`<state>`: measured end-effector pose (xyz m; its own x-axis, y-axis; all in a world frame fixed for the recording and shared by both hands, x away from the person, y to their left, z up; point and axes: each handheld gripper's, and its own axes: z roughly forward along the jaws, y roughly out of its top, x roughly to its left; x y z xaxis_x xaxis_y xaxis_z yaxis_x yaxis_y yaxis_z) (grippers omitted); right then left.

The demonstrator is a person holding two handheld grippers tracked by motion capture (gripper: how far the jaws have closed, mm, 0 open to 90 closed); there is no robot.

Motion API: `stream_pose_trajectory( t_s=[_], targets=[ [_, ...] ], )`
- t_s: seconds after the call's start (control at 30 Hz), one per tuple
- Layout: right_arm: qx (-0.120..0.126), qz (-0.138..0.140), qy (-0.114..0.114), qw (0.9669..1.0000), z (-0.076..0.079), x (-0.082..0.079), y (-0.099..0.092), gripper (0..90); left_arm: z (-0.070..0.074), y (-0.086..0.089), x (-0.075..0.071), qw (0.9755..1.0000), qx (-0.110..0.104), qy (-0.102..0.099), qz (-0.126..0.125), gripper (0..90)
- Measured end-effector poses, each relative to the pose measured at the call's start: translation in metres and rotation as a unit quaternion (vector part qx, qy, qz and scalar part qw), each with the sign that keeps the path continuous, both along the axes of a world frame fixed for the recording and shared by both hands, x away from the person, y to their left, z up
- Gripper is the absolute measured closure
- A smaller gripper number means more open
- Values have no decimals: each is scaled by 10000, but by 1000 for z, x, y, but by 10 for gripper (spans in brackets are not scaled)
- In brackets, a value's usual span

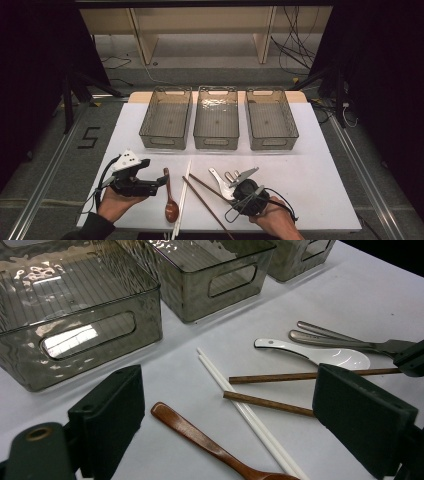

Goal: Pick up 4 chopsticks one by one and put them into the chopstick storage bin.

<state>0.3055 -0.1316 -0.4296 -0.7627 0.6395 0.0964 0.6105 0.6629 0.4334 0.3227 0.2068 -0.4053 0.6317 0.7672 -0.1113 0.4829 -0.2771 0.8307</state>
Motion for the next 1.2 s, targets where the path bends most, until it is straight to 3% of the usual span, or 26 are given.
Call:
stream_pose_trajectory(
  t_s=[0.3,0.47,0.83,1.07,1.2],
  targets=[
    [197,-39,-38,9998,9,2,-7,865,0,0,0,10000,-20,14,-4,127],
    [348,-77,-180,9992,18,3,-12,865,0,0,1,10000,-50,56,6,127],
    [861,-190,-682,9938,40,7,-16,865,2,-10,2,9991,-292,287,-64,127],
    [1022,-187,-896,9905,48,9,-13,865,4,-27,5,9982,-359,471,-119,127],
    [1097,-147,-1008,9887,52,10,-9,865,6,-35,9,9967,-515,603,-142,127]
  ],
)
